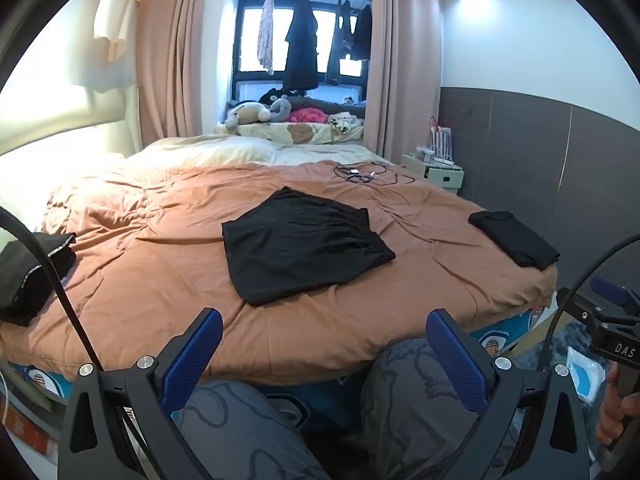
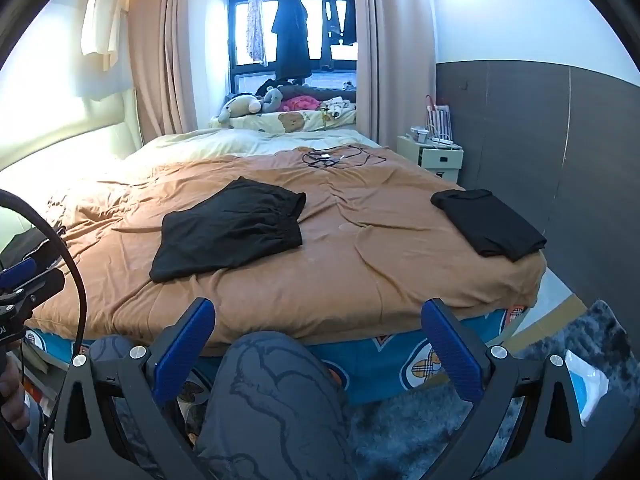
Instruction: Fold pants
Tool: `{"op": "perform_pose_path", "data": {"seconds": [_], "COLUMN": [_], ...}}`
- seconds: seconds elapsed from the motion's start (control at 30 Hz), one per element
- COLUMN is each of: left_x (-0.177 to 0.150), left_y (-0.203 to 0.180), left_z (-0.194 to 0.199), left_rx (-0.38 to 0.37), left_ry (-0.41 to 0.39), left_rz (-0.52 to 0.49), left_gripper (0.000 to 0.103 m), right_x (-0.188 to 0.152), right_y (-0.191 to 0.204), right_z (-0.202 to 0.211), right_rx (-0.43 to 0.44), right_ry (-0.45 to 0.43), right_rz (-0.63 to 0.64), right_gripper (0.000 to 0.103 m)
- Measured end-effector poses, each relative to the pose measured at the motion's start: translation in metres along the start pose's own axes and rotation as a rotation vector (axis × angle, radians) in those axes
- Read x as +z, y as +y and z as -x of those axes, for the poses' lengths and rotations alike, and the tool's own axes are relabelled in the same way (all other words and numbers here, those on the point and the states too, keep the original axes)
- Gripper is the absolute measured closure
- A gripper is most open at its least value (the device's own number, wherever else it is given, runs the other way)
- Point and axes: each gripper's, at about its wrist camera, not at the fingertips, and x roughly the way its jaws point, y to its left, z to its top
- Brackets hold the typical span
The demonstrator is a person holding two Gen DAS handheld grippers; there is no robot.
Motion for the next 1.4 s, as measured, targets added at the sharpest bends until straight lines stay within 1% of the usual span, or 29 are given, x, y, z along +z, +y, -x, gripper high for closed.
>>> {"op": "perform_pose_path", "data": {"seconds": [0.17, 0.2, 0.23, 0.4, 0.63, 0.8, 1.3, 1.4], "left_x": [-0.007, -0.009, -0.004, -0.008, -0.011, -0.013, -0.014, -0.015], "left_y": [-0.002, -0.003, 0.002, -0.001, 0.005, 0.011, 0.012, 0.014], "left_z": [0.006, 0.008, 0.006, 0.010, 0.010, 0.011, 0.015, 0.017], "left_rx": [-0.020, -0.023, -0.025, -0.027, -0.030, -0.035, -0.034, -0.045], "left_ry": [0.000, 0.002, 0.008, 0.004, 0.002, 0.001, -0.012, -0.014], "left_rz": [0.006, 0.006, 0.014, 0.009, 0.021, 0.031, 0.027, 0.031], "left_gripper": [0.000, 0.000, 0.000, 0.000, 0.001, 0.000, 0.000, 0.000], "right_x": [0.001, -0.003, -0.003, -0.008, -0.012, -0.013, -0.013, -0.014], "right_y": [-0.007, -0.002, -0.004, -0.001, -0.004, -0.003, 0.002, 0.002], "right_z": [0.003, 0.009, 0.010, 0.015, 0.017, 0.015, 0.018, 0.017], "right_rx": [-0.004, -0.008, -0.007, -0.010, -0.011, -0.028, -0.032, -0.028], "right_ry": [0.004, -0.002, 0.001, -0.004, -0.013, -0.021, -0.023, -0.020], "right_rz": [0.003, 0.005, 0.002, 0.006, 0.003, -0.004, 0.001, -0.001], "right_gripper": [0.000, 0.000, 0.000, 0.000, 0.000, 0.000, 0.000, 0.000]}}
